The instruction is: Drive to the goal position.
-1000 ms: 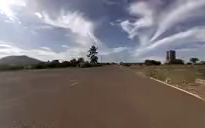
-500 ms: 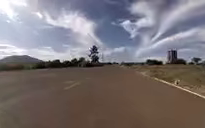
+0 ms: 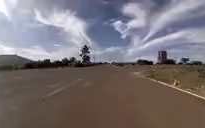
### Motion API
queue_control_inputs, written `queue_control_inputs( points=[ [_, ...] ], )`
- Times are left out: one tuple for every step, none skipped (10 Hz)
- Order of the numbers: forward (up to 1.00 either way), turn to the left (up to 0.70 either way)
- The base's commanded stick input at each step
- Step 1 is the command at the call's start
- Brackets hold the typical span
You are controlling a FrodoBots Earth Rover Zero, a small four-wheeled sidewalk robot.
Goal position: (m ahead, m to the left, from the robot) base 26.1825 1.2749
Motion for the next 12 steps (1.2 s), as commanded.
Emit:
queue_control_inputs(
  points=[
    [1.00, 0.00],
    [1.00, 0.00],
    [1.00, 0.00],
    [1.00, 0.00],
    [1.00, 0.00],
    [1.00, 0.00],
    [1.00, 0.00],
    [1.00, 0.00],
    [1.00, 0.00],
    [1.00, 0.00],
    [1.00, 0.00],
    [1.00, 0.00]
  ],
)
